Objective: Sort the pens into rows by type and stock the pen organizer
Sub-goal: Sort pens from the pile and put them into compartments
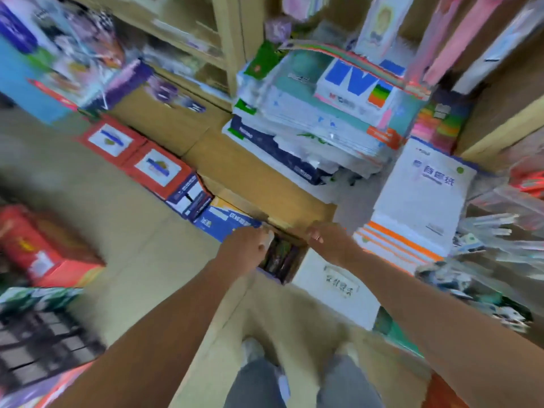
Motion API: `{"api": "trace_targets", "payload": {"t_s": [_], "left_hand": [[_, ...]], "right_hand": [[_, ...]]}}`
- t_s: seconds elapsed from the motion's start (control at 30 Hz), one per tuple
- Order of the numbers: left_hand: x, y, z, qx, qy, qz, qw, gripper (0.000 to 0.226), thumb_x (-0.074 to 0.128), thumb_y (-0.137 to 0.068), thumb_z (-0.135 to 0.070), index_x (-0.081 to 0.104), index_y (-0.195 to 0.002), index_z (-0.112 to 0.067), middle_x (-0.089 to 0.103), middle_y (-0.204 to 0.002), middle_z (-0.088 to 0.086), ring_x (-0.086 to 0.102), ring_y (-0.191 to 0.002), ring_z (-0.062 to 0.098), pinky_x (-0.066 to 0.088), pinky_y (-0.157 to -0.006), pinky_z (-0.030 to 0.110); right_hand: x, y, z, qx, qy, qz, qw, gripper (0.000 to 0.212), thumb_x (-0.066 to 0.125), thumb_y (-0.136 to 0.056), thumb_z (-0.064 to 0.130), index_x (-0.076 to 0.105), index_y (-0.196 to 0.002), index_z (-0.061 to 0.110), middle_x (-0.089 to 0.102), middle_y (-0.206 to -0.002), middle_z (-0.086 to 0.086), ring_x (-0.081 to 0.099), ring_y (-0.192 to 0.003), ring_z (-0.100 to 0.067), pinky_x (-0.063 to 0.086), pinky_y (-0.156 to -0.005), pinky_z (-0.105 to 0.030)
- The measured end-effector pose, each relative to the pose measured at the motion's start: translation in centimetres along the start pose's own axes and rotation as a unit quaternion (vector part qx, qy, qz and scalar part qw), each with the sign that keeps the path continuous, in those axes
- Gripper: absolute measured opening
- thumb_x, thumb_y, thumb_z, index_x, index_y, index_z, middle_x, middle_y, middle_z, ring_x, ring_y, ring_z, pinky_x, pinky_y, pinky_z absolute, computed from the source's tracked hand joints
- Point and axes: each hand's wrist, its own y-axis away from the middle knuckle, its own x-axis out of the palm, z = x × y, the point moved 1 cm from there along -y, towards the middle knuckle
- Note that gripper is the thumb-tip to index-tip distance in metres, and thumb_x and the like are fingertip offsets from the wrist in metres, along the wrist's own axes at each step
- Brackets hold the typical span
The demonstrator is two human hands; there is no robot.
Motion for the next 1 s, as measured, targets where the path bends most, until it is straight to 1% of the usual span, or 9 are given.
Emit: {"api": "trace_targets", "payload": {"t_s": [0.1,0.27,0.4,0.5,0.57,0.63,0.73,0.87,1.0], "left_hand": [[-2.1,0.3,7.0,-0.039,0.03,-0.008,0.999,0.03,0.046,-0.095,-0.021,0.059,-0.122,-0.019,0.061,-0.122,0.005,0.056,-0.112,0.024,0.048,-0.09,0.034],[-5.4,-1.8,16.4,-0.078,0.04,-0.026,0.996,0.035,0.045,-0.096,-0.023,0.054,-0.129,-0.019,0.054,-0.128,0.007,0.049,-0.121,0.025,0.041,-0.098,0.035],[-8.7,-5.8,23.3,-0.107,0.054,-0.024,0.992,0.037,0.04,-0.094,-0.027,0.056,-0.126,-0.018,0.056,-0.123,0.006,0.05,-0.119,0.025,0.041,-0.098,0.036],[-11.6,-10.0,28.1,-0.109,0.069,-0.055,0.99,0.053,0.028,-0.085,-0.036,0.059,-0.12,-0.011,0.058,-0.118,0.012,0.053,-0.112,0.031,0.044,-0.092,0.041],[-13.6,-13.0,31.0,-0.121,0.057,-0.035,0.99,0.043,0.037,-0.091,-0.028,0.053,-0.128,-0.013,0.053,-0.125,0.011,0.049,-0.116,0.03,0.042,-0.094,0.039],[-15.1,-16.2,33.9,-0.112,0.048,-0.015,0.992,0.041,0.045,-0.094,-0.022,0.047,-0.135,-0.017,0.049,-0.133,0.008,0.046,-0.121,0.026,0.039,-0.097,0.036],[-16.6,-20.9,38.2,-0.096,0.044,-0.007,0.994,0.044,0.047,-0.095,-0.023,0.044,-0.139,-0.02,0.043,-0.142,0.003,0.04,-0.129,0.023,0.034,-0.102,0.031],[-17.8,-27.4,43.7,-0.072,-0.006,0.03,0.997,0.049,0.045,-0.097,-0.029,0.036,-0.144,-0.019,0.026,-0.155,0.007,0.024,-0.142,0.023,0.025,-0.113,0.034],[-18.4,-34.6,49.3,-0.054,-0.03,0.052,0.997,0.054,0.043,-0.098,-0.034,0.028,-0.148,-0.021,0.019,-0.158,0.007,0.016,-0.145,0.027,0.022,-0.115,0.041]], "right_hand": [[1.7,-4.6,5.9,-0.021,0.038,0.024,0.999,0.02,0.047,-0.096,0.019,0.062,-0.11,0.017,0.061,-0.109,-0.003,0.057,-0.105,-0.024,0.046,-0.09,-0.034],[3.7,-13.4,13.1,-0.042,0.066,0.049,0.996,0.019,0.048,-0.094,0.02,0.061,-0.109,0.021,0.06,-0.112,0.001,0.056,-0.107,-0.022,0.041,-0.086,-0.027],[4.7,-21.6,18.5,-0.06,0.067,0.059,0.994,0.023,0.046,-0.095,0.018,0.061,-0.112,0.019,0.06,-0.114,0.001,0.056,-0.107,-0.021,0.038,-0.085,-0.024],[5.0,-28.3,22.1,-0.069,0.046,0.057,0.995,0.021,0.049,-0.093,0.018,0.062,-0.11,0.019,0.062,-0.109,-0.001,0.056,-0.105,-0.021,0.041,-0.087,-0.027],[5.0,-32.6,24.3,-0.067,0.035,0.061,0.995,0.021,0.05,-0.093,0.019,0.062,-0.111,0.019,0.061,-0.109,-0.002,0.057,-0.103,-0.022,0.045,-0.089,-0.031],[5.1,-36.4,26.3,-0.06,0.03,0.068,0.995,0.022,0.05,-0.094,0.021,0.06,-0.114,0.02,0.06,-0.111,0.0,0.057,-0.104,-0.021,0.045,-0.09,-0.033],[5.5,-42.2,28.7,-0.061,0.039,0.065,0.995,0.027,0.051,-0.095,0.024,0.056,-0.122,0.022,0.057,-0.119,-0.001,0.055,-0.109,-0.021,0.044,-0.093,-0.033],[6.3,-49.6,31.2,-0.06,0.072,0.063,0.994,0.044,0.05,-0.095,0.025,0.046,-0.138,0.021,0.049,-0.137,-0.003,0.047,-0.126,-0.024,0.04,-0.103,-0.037],[8.0,-56.7,32.4,-0.038,0.077,0.053,0.995,0.05,0.05,-0.095,0.025,0.039,-0.143,0.018,0.041,-0.147,-0.004,0.041,-0.132,-0.024,0.036,-0.108,-0.037]]}}
